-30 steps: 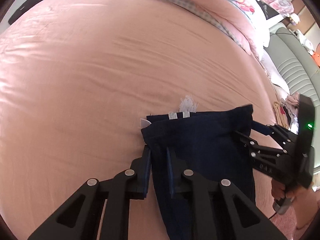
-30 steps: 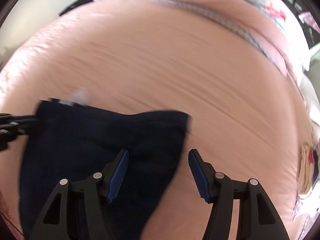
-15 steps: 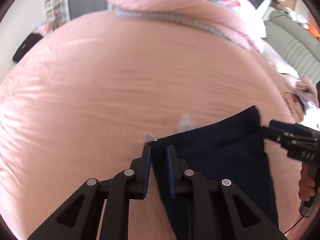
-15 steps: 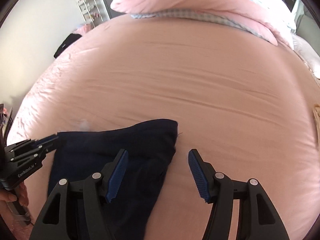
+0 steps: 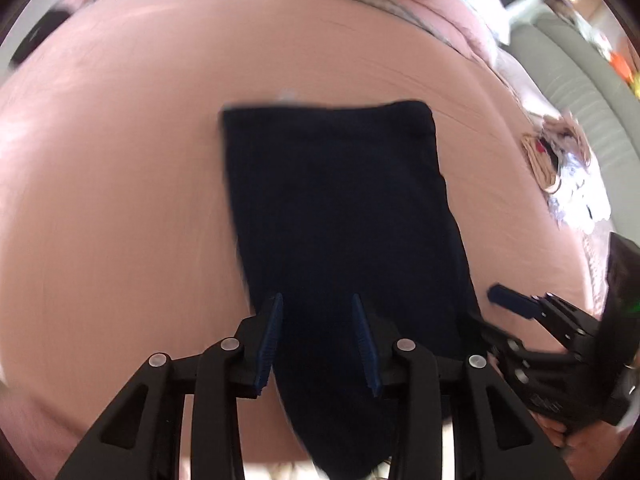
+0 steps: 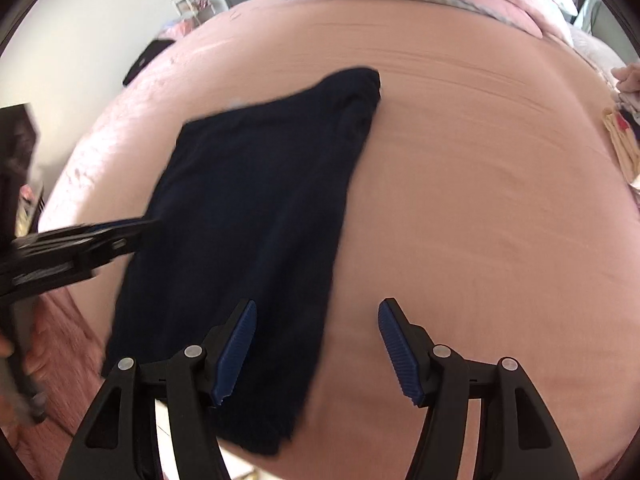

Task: Fold clothes

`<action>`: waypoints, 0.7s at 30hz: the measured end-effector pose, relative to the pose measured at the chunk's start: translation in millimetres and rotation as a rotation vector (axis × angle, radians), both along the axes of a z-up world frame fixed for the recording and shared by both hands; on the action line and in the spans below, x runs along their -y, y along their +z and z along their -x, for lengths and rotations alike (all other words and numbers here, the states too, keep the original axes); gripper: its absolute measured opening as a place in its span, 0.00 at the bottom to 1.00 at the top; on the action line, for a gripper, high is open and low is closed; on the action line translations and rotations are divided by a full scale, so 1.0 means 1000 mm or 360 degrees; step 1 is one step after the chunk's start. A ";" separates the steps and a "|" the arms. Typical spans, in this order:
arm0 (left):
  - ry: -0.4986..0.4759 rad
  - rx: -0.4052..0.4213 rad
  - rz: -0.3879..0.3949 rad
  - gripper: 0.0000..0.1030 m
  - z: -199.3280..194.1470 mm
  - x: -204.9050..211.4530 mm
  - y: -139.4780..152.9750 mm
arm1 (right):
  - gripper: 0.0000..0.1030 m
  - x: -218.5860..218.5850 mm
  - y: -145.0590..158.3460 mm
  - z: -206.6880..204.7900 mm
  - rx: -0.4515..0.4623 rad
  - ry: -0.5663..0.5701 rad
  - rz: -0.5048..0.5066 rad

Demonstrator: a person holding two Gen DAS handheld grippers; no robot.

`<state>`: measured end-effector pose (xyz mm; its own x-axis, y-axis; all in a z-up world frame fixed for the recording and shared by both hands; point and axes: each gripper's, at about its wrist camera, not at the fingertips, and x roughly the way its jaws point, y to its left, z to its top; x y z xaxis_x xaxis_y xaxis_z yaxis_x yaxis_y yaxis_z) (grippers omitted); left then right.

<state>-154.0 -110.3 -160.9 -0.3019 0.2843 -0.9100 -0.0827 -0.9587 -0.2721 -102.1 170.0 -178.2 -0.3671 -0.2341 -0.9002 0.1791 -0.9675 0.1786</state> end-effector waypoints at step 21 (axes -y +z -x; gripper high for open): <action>0.0332 0.0190 -0.0614 0.33 -0.070 0.012 -0.043 | 0.53 -0.008 -0.016 -0.032 0.0091 0.0105 0.0248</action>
